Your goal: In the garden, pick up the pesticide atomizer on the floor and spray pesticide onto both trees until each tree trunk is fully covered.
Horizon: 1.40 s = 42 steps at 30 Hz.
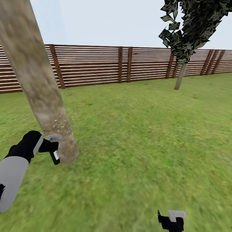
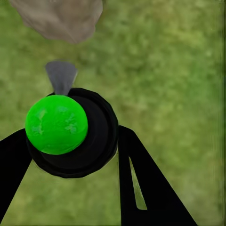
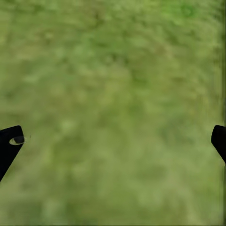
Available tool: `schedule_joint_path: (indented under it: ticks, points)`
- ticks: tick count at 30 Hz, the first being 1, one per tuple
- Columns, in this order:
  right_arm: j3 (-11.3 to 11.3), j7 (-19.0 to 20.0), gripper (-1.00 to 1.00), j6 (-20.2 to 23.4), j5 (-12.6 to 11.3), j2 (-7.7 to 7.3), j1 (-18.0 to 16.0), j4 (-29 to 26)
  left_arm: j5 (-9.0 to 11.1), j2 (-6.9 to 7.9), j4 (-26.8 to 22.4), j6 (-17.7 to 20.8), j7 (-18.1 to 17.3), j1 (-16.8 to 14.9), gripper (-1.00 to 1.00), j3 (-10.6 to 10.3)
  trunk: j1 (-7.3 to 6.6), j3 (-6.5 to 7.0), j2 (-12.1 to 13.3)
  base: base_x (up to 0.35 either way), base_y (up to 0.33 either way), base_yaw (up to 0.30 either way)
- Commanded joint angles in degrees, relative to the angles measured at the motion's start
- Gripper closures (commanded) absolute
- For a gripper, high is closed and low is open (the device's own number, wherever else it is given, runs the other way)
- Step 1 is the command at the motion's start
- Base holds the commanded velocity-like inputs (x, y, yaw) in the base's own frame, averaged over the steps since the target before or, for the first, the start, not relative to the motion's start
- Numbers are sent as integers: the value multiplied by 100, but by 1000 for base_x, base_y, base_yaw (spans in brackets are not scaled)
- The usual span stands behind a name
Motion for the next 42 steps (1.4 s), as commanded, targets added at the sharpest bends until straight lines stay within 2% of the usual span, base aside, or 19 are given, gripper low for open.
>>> schedule_joint_path:
  ticks: [1,6,14,16,19,21,22,24,26,28,29,31,33,34,35,36,39,41,42]
  points:
    - [49,-30,-100,-3,-23,0,-1,-4,-10,2,-8,30,-14,2,100,16,1,-5,-2,198,-232,0]
    - [49,-28,-100,-3,-23,1,-2,1,-29,52,50,2,-11,149,100,8,1,-5,-2,13,-222,0]
    - [41,-29,-100,-4,-32,-2,-3,-5,-7,49,107,-104,-60,1252,100,19,1,-5,-2,-318,-44,0]
    - [43,-30,-100,-6,-32,0,-3,-5,21,49,109,-268,-68,1511,100,28,1,-5,-2,-337,-1,0]
    - [44,-27,-100,-1,-32,-5,-2,-6,26,42,116,-995,-82,1867,100,30,1,-5,-2,-338,0,0]
    - [59,-12,-100,-1,-14,-24,-3,-12,-8,36,126,-1858,-229,2112,100,-101,1,-5,-2,-337,0,0]
    - [156,-4,-100,0,72,-39,-6,-19,-20,48,126,-2262,-444,2180,100,-350,1,-5,-2,-243,0,0]
    - [598,2,-100,3,532,-108,-8,-149,-125,105,135,-2974,-1154,2236,100,-995,1,-5,-2,-94,0,0]
    - [943,129,-100,37,1218,-291,-7,-581,-489,128,138,-3652,-2242,2246,100,-1638,1,-5,-2,-25,0,0]
    - [1036,1037,-100,245,1890,-401,-81,-901,-1087,106,187,-4250,-3334,2231,100,-2130,1,-5,-2,-6,0,0]
    - [1052,1656,-100,398,2064,-458,-206,-1022,-1376,76,207,-4461,-3803,2226,100,-2249,1,-5,-2,-2,0,0]
    - [1065,2972,-100,698,2231,-547,-574,-1156,-1834,-7,196,-4681,-4587,2197,100,-2352,1,-5,-2,-1,0,0]
    - [1073,3833,-100,784,2492,-575,-827,-1183,-2058,-110,163,-4728,-5126,2185,100,-2437,1,-5,-2,0,0,0]
    - [1070,4276,-100,802,2771,-579,-988,-1197,-2284,-220,155,-4737,-5353,2180,100,-2533,1,-5,-2,0,0,0]
    - [1069,4659,-100,812,2962,-579,-1093,-1268,-2617,-349,151,-4743,-5463,2178,100,-2610,1,-5,-2,0,0,0]
    - [1069,4805,-100,813,3011,-579,-1117,-1362,-2778,-397,152,-4753,-5489,2178,100,-2628,1,-5,-2,0,0,0]
    - [1079,4978,-100,829,3060,-533,-1140,-1514,-2951,-460,168,-4787,-5512,2184,100,-2638,1,-5,-2,0,0,0]
    - [1089,5102,-100,828,3068,-504,-1142,-1585,-3004,-598,207,-4883,-5513,2203,100,-2640,1,-5,-2,0,0,0]
    - [1092,5244,100,826,3067,-493,-1143,-1615,-3054,-682,218,-4954,-5510,2222,100,-2667,1,-5,-2,0,0,0]
